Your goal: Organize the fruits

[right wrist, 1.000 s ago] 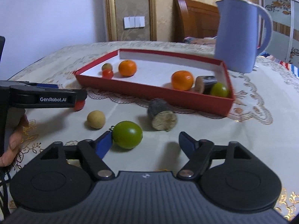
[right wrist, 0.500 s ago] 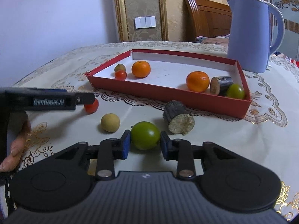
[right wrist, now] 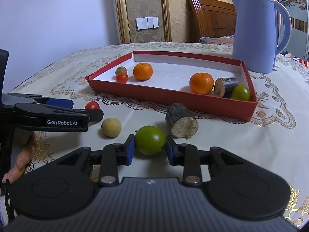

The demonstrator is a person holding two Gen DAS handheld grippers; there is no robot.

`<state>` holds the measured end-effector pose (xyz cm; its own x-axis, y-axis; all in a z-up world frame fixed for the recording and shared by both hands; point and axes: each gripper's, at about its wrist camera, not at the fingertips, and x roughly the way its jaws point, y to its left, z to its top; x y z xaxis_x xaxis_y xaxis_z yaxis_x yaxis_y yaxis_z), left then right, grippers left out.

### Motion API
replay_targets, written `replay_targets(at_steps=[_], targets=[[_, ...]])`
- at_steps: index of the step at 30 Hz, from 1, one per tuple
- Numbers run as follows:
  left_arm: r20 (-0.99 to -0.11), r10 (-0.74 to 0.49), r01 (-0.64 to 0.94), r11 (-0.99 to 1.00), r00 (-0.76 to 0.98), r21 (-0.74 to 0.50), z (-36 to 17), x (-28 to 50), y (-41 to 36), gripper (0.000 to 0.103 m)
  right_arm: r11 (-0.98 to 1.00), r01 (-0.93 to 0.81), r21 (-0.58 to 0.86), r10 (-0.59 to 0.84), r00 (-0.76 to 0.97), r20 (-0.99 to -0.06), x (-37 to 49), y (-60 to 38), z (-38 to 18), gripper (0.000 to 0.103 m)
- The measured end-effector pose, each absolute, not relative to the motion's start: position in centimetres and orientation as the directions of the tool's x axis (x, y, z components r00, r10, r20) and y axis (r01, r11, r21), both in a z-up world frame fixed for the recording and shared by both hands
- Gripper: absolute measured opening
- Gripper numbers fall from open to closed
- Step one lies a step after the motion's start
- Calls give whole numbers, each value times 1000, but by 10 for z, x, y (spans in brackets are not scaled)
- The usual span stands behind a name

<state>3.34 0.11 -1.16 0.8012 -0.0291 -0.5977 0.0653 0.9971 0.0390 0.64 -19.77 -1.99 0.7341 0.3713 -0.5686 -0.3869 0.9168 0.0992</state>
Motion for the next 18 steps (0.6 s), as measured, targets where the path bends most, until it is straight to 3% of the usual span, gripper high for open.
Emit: replay_targets(at_steps=[5, 6, 8, 11, 18], targets=[[-583, -2, 69, 993, 812, 92, -10, 34, -8, 76, 918, -388, 86, 365, 738, -568, 5, -196, -20, 31], [-584, 5, 64, 993, 812, 97, -11, 34, -8, 72, 918, -388, 85, 364, 739, -567, 5, -196, -20, 31], [-589, -2, 65, 994, 808, 85, -11, 36, -7, 53, 918, -388, 85, 364, 739, -567, 5, -196, -20, 31], [-590, -30, 84, 994, 807, 64, -11, 35, -5, 40, 918, -388, 84, 365, 739, -567, 5, -196, -20, 31], [-583, -35, 97, 992, 812, 76, -11, 34, -9, 33, 920, -382, 84, 361, 745, -561, 4, -197, -19, 31]])
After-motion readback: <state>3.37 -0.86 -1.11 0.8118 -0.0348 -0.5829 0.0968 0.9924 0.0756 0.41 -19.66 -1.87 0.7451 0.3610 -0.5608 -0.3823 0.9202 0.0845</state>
